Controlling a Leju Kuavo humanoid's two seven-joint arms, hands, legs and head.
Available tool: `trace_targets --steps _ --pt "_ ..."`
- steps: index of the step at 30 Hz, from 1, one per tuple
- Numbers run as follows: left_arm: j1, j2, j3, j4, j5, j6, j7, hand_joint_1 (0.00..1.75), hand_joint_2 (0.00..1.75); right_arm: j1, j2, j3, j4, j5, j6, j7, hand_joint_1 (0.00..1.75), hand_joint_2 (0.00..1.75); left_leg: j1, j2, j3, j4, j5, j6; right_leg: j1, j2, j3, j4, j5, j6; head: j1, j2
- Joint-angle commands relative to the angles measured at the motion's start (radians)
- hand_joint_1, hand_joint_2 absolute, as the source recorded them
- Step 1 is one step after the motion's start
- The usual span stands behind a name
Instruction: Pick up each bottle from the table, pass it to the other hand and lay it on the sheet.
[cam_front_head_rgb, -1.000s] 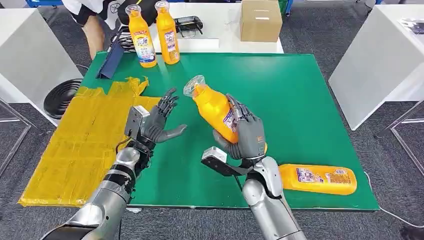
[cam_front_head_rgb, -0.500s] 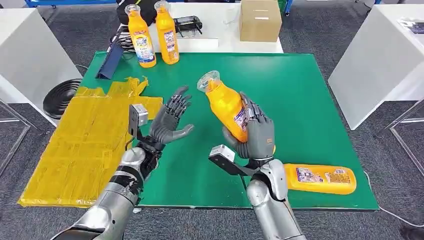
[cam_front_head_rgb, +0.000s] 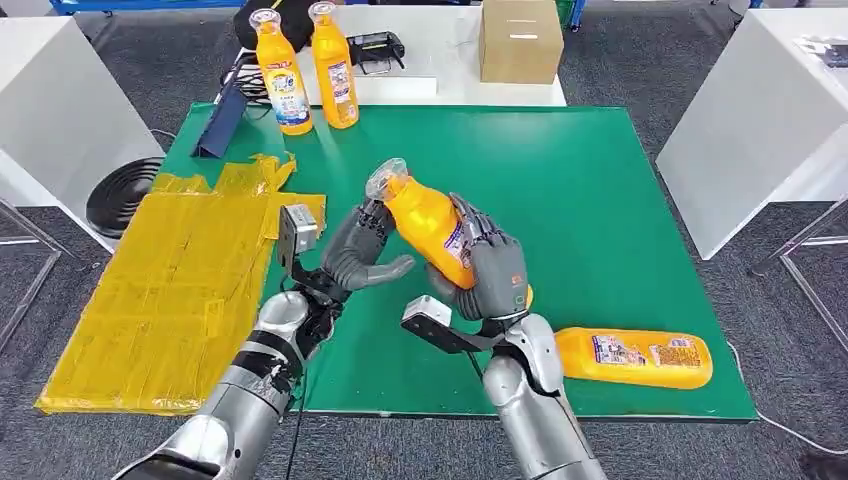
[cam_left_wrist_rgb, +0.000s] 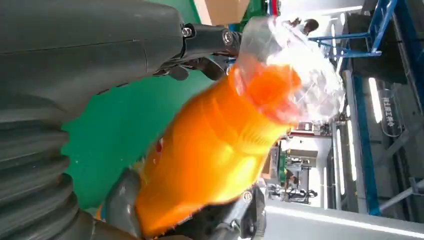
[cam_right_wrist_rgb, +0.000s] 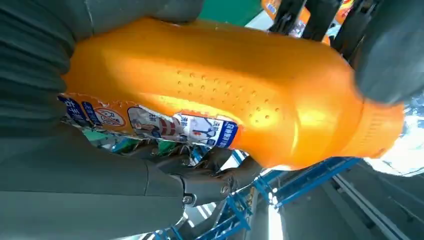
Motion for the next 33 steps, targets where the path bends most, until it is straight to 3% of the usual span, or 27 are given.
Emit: trace_targets --steps 1,17,18,19,20,33 --pt "-0.046 -0.013 -0.085 0.097 -0.014 0.016 0.003 0.00 1.75 -0.063 0.000 0.061 0.093 0.036 -0.026 0.003 1.75 1.75 0.000 0.000 0.003 -0.001 -0.001 0.001 0.000 0.000 0.003 -0.002 0.000 0.000 0.000 0.000" --pt "-0.080 -0.024 -0.102 0.175 -0.007 0.060 0.005 0.00 1.75 -0.068 0.013 0.133 0.154 0.109 -0.071 0.026 1.75 1.75 0.000 0.000 0.003 -0.002 0.000 0.001 0.000 -0.001 0.003 -0.002 0.000 0.000 0.000 0.000" --pt "-0.082 -0.023 -0.100 0.178 -0.003 0.061 0.003 0.28 1.75 -0.068 0.013 0.136 0.160 0.110 -0.075 0.027 1.75 1.75 0.000 0.000 0.002 -0.001 0.000 0.001 0.000 -0.001 0.002 -0.001 0.000 0.000 0.000 0.000" --pt "-0.082 -0.023 -0.100 0.178 -0.003 0.061 0.003 1.59 1.75 -0.068 0.013 0.136 0.160 0.110 -0.075 0.027 1.75 1.75 0.000 0.000 0.003 -0.002 0.000 0.001 0.000 -0.001 0.003 -0.002 0.000 0.000 0.000 0.000" --pt "-0.083 -0.023 -0.095 0.175 0.000 0.063 0.001 1.75 1.75 -0.067 0.012 0.138 0.163 0.112 -0.077 0.028 1.75 1.75 0.000 0.000 0.002 -0.002 0.000 0.001 0.000 -0.001 0.002 -0.002 0.000 0.000 0.000 0.000" --pt "-0.079 -0.025 -0.076 0.158 0.020 0.072 0.011 1.75 1.75 -0.063 0.006 0.144 0.172 0.108 -0.074 0.032 1.75 1.75 0.000 -0.001 0.002 -0.001 0.000 0.001 0.001 -0.001 0.002 -0.001 0.000 0.000 0.000 0.000"
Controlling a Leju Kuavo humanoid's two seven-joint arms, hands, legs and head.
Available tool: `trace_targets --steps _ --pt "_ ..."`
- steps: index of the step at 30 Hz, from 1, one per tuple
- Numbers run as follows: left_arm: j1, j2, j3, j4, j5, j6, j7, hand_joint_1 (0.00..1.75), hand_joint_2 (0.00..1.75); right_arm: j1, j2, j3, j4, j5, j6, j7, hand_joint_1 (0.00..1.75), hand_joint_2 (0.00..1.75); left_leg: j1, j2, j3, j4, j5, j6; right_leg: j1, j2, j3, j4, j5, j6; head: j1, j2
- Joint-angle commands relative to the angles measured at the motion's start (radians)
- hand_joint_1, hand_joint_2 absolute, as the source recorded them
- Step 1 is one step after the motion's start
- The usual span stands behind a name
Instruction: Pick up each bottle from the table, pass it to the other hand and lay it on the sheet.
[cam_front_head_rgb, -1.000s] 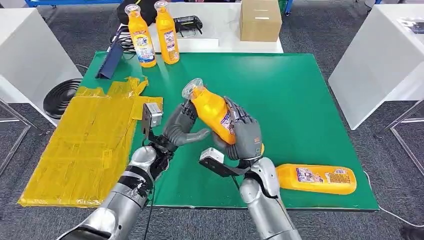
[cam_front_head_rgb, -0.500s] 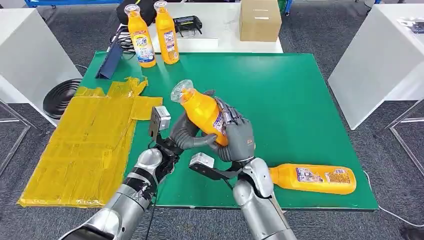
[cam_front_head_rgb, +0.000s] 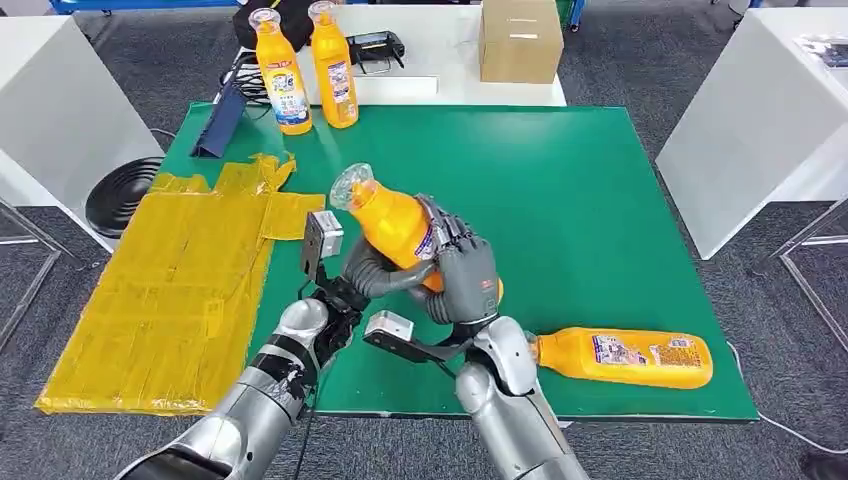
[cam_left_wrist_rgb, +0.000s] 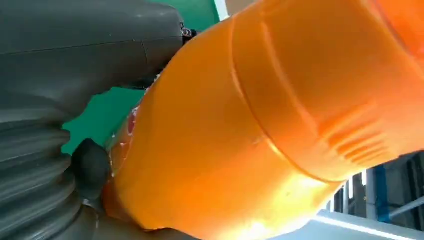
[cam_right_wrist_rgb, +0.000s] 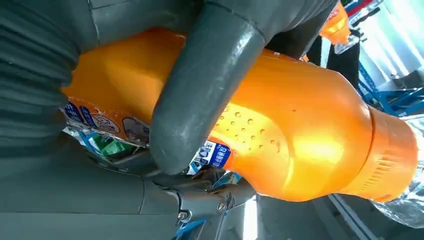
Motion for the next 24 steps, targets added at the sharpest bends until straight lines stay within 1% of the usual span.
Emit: trace_targets --steps 1,7,9,10,11,12,13,14,15,18,20,22,24 --pt "-0.062 -0.004 -0.009 0.068 0.001 0.004 0.008 1.75 1.75 -0.036 -0.025 0.046 0.088 -0.001 0.007 0.000 1.75 1.75 0.000 -0.001 0.002 -0.001 0.000 0.001 0.000 -0.001 0.002 -0.001 0.000 0.000 0.000 0.000" --pt "-0.058 -0.006 0.000 0.060 0.008 0.011 0.010 1.75 1.75 -0.032 -0.026 0.047 0.087 -0.002 0.005 -0.002 1.75 1.75 0.000 -0.001 0.003 -0.002 0.000 0.001 0.001 -0.002 0.004 -0.002 0.000 0.000 0.000 0.000" --pt "-0.051 -0.006 0.003 0.054 0.010 0.013 0.012 1.75 1.75 -0.026 -0.027 0.049 0.082 -0.002 0.001 -0.003 1.75 1.75 0.000 -0.001 0.001 -0.001 0.000 0.001 0.000 -0.001 0.002 -0.001 0.000 0.000 0.000 0.000" --pt "-0.047 -0.005 0.004 0.050 0.009 0.015 0.012 1.75 1.75 -0.022 -0.027 0.049 0.077 -0.002 -0.002 -0.004 1.75 1.75 0.000 -0.001 0.003 -0.002 0.000 0.001 0.001 -0.002 0.004 -0.002 0.000 0.000 0.000 0.000" --pt "-0.042 -0.005 0.005 0.043 0.008 0.019 0.012 1.75 1.75 -0.015 -0.028 0.048 0.064 -0.006 -0.007 -0.007 1.75 1.75 0.000 -0.001 0.002 -0.001 0.000 0.001 0.000 -0.001 0.002 -0.001 0.000 0.000 0.000 0.000" --pt "-0.042 -0.005 0.005 0.043 0.008 0.019 0.012 1.75 1.75 -0.015 -0.028 0.048 0.064 -0.006 -0.007 -0.007 1.75 1.75 0.000 -0.001 0.004 -0.002 0.000 0.001 0.001 -0.001 0.004 -0.003 0.000 0.000 0.000 0.000" --pt "-0.042 -0.005 0.005 0.043 0.008 0.019 0.012 1.75 1.75 -0.015 -0.028 0.048 0.064 -0.006 -0.007 -0.007 1.66 1.75 0.000 -0.001 0.003 -0.002 0.000 0.001 0.000 -0.001 0.004 -0.002 0.000 0.000 0.000 0.000" --pt "-0.039 -0.003 0.009 0.038 0.009 0.024 0.013 1.75 1.75 -0.003 -0.029 0.045 0.041 -0.020 -0.013 -0.015 0.80 1.75 0.000 -0.001 0.002 -0.001 0.000 0.001 0.000 -0.001 0.003 -0.002 0.000 0.000 0.000 0.000" --pt "-0.036 0.000 0.012 0.030 0.009 0.030 0.016 1.75 1.75 0.011 -0.033 0.047 0.010 -0.033 -0.010 -0.023 0.00 1.75 0.000 -0.001 0.004 -0.002 0.000 0.001 0.001 -0.002 0.004 -0.003 -0.001 0.000 0.000 0.000" --pt "-0.033 0.009 0.020 0.011 0.005 0.042 0.019 1.75 1.75 0.038 -0.043 0.053 -0.064 -0.042 -0.008 -0.028 0.00 1.75 0.000 -0.001 0.004 -0.002 0.000 0.001 0.001 -0.002 0.004 -0.003 0.000 0.000 0.000 0.000" --pt "-0.034 0.014 0.024 0.002 0.005 0.042 0.021 1.75 1.75 0.042 -0.047 0.054 -0.090 -0.043 -0.007 -0.027 0.00 1.75 0.000 0.000 0.001 -0.001 0.000 0.001 0.000 -0.001 0.001 -0.001 0.000 0.000 0.000 0.000" --pt "-0.034 0.015 0.024 0.000 0.006 0.041 0.022 1.75 1.75 0.042 -0.047 0.053 -0.094 -0.044 -0.006 -0.026 0.00 1.75 0.000 0.000 0.002 -0.002 0.000 0.001 0.000 -0.001 0.003 -0.002 0.000 0.000 0.000 0.000" --pt "-0.030 0.014 0.027 -0.009 0.004 0.046 0.027 1.75 1.75 0.045 -0.050 0.054 -0.105 -0.048 0.006 -0.023 0.00 1.75 0.000 0.000 0.001 -0.001 0.000 0.001 0.000 -0.001 0.001 -0.001 0.000 0.000 0.000 0.000"
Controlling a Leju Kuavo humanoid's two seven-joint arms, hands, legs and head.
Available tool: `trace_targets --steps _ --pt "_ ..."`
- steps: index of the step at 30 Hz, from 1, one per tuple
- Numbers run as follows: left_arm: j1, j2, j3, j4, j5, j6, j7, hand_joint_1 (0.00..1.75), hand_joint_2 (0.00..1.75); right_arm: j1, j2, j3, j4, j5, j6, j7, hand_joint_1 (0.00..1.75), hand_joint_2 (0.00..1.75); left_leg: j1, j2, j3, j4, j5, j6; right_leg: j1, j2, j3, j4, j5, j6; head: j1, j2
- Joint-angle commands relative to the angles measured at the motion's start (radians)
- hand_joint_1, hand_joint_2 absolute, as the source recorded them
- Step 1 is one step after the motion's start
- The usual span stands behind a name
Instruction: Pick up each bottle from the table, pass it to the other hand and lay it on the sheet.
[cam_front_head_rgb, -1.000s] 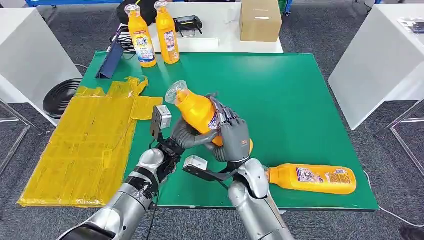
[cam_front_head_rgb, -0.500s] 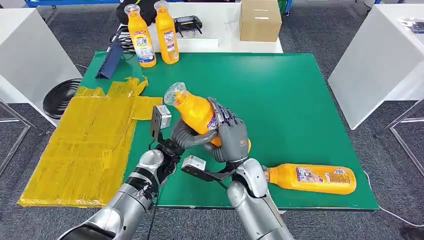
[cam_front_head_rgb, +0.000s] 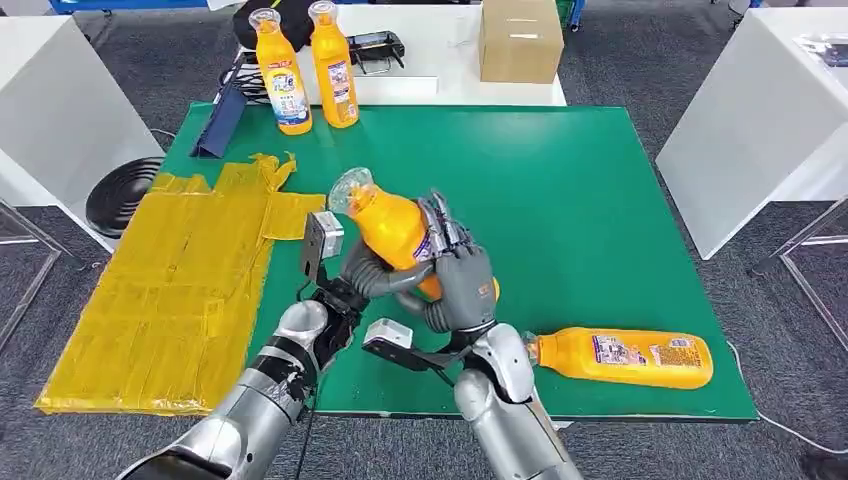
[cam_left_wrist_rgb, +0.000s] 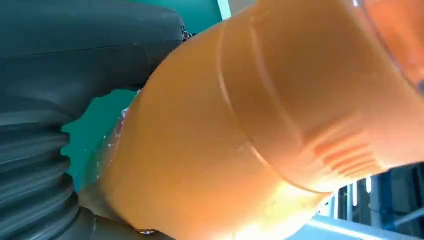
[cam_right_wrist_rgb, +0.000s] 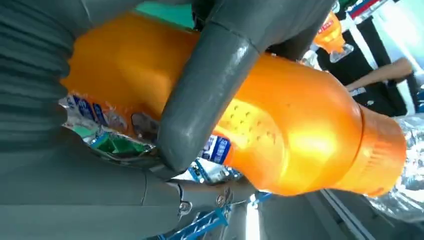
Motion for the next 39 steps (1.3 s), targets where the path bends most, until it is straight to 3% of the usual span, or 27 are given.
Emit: trace_targets --steps 1,29,34,35,38,39 --pt "-0.035 0.014 0.019 -0.004 -0.009 0.009 0.019 1.75 1.75 0.006 -0.047 0.042 -0.066 -0.011 0.026 -0.007 0.00 1.75 0.000 0.000 0.003 -0.002 0.000 0.001 0.000 -0.001 0.003 -0.002 0.000 0.000 0.000 0.000" --pt "-0.053 0.017 0.060 0.034 -0.056 0.077 0.020 1.75 1.75 0.009 -0.051 0.032 -0.068 -0.034 0.029 -0.009 0.00 1.75 0.000 0.000 0.002 -0.001 0.000 0.001 0.000 0.000 0.002 -0.001 0.000 0.000 0.000 0.000" --pt "-0.076 0.019 0.090 0.077 -0.163 0.231 0.034 1.75 1.75 0.017 -0.052 0.036 -0.083 -0.032 0.025 -0.005 0.00 1.75 0.000 -0.001 0.004 -0.002 0.000 0.001 0.000 -0.001 0.004 -0.003 0.000 0.000 0.000 0.000" --pt "-0.081 0.020 0.095 0.080 -0.229 0.324 0.030 1.75 1.75 0.021 -0.054 0.038 -0.092 -0.032 0.026 -0.001 0.00 1.75 0.000 0.000 0.003 -0.002 0.000 0.001 0.000 -0.001 0.003 -0.002 0.000 0.000 0.000 0.000" --pt "-0.083 0.022 0.097 0.078 -0.228 0.323 0.030 1.75 1.75 0.022 -0.054 0.038 -0.092 -0.032 0.026 -0.001 0.00 1.75 0.000 0.000 0.003 -0.002 0.000 0.001 0.000 -0.001 0.003 -0.002 0.000 0.000 0.000 0.000" --pt "-0.080 0.021 0.098 0.073 -0.285 0.394 0.043 1.75 1.75 0.027 -0.056 0.041 -0.102 -0.030 0.028 0.001 0.00 1.75 0.000 0.000 0.002 -0.001 0.000 0.001 0.000 -0.001 0.002 -0.001 0.000 0.000 0.000 0.000"
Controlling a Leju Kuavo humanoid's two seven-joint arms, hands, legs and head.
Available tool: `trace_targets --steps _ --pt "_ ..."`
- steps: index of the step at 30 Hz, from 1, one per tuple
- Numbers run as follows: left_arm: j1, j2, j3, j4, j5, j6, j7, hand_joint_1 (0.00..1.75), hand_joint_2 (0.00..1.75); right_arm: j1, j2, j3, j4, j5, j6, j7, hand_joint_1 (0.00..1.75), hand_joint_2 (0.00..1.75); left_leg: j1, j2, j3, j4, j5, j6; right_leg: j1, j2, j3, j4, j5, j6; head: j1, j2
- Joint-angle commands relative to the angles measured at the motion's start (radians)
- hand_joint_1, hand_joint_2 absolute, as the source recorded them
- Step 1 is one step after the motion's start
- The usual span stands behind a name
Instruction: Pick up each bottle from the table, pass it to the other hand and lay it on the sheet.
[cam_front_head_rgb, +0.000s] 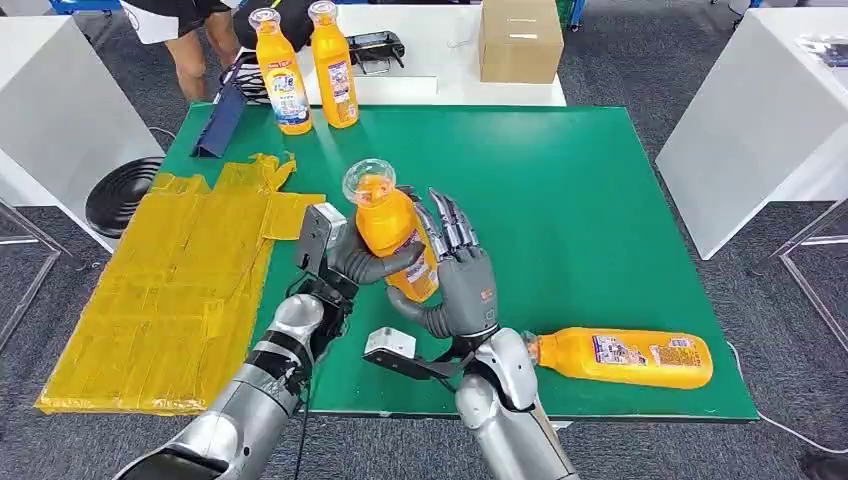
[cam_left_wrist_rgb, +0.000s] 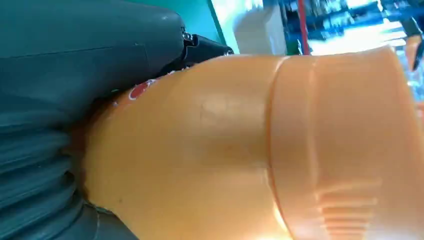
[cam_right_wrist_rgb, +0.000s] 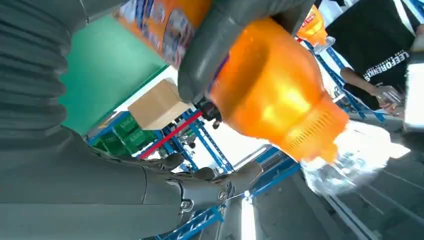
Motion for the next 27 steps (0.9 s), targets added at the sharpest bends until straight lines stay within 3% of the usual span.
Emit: trace_targets --steps 1,6,8,11,17,21,23,25,27 --pt "-0.065 0.021 0.039 0.081 -0.176 0.234 0.023 1.75 1.75 -0.006 -0.047 0.026 -0.018 0.001 0.007 0.013 0.00 1.75 0.000 0.000 0.003 -0.001 0.000 0.001 0.000 -0.001 0.003 -0.002 0.000 0.000 0.000 0.000" --pt "-0.089 0.037 0.034 0.157 -0.558 0.629 0.101 1.75 1.75 0.001 -0.054 0.047 -0.051 -0.002 0.020 0.021 0.00 1.75 0.000 0.000 0.001 -0.001 0.000 0.001 0.000 0.000 0.001 -0.001 0.000 0.000 0.000 0.000" --pt "-0.091 0.038 0.038 0.168 -0.561 0.631 0.099 1.75 1.75 0.000 -0.052 0.049 -0.051 -0.002 0.020 0.022 0.00 1.75 0.000 0.000 0.003 -0.002 0.000 0.001 0.000 0.000 0.003 -0.002 0.000 0.000 0.000 0.000" --pt "-0.115 0.062 0.038 0.254 -0.882 0.822 0.242 1.75 1.75 -0.007 -0.052 0.064 -0.049 -0.010 0.023 0.020 0.00 1.75 0.000 -0.001 0.002 -0.001 0.000 0.001 0.000 -0.001 0.002 -0.001 0.000 0.000 0.000 0.000" --pt "-0.110 0.058 0.059 0.255 -0.896 0.822 0.230 1.75 1.75 -0.008 -0.049 0.066 -0.047 -0.011 0.023 0.020 0.00 1.75 0.000 0.000 0.003 -0.002 0.000 0.001 0.000 0.000 0.003 -0.002 0.000 0.000 0.000 0.000" --pt "-0.074 0.080 0.108 0.201 -1.386 0.822 0.492 1.75 1.75 -0.014 -0.050 0.092 -0.042 -0.022 0.019 0.009 0.00 1.75 0.000 0.002 0.001 -0.001 0.000 0.001 0.000 0.001 0.001 -0.001 0.000 0.000 0.000 0.000" --pt "-0.091 0.139 -0.016 0.283 -1.423 0.822 0.620 1.75 1.75 -0.018 -0.052 0.112 -0.042 -0.031 0.012 0.005 0.00 1.75 0.000 0.003 0.003 -0.002 0.000 0.001 0.000 0.002 0.002 -0.002 0.000 0.000 0.000 0.000" --pt "-0.096 0.153 -0.044 0.347 -1.423 0.822 0.644 1.75 1.75 -0.019 -0.059 0.128 -0.050 -0.040 0.002 0.004 0.00 1.75 0.000 0.003 0.005 -0.004 0.000 0.001 0.000 0.003 0.004 -0.003 0.001 0.000 0.000 0.000" --pt "-0.093 0.194 -0.181 0.367 -1.423 0.822 0.738 1.75 1.75 -0.018 -0.067 0.135 -0.066 -0.050 0.002 0.006 0.00 1.75 0.000 0.002 0.005 -0.004 0.000 0.001 0.000 0.002 0.004 -0.003 0.000 0.000 0.000 0.000"
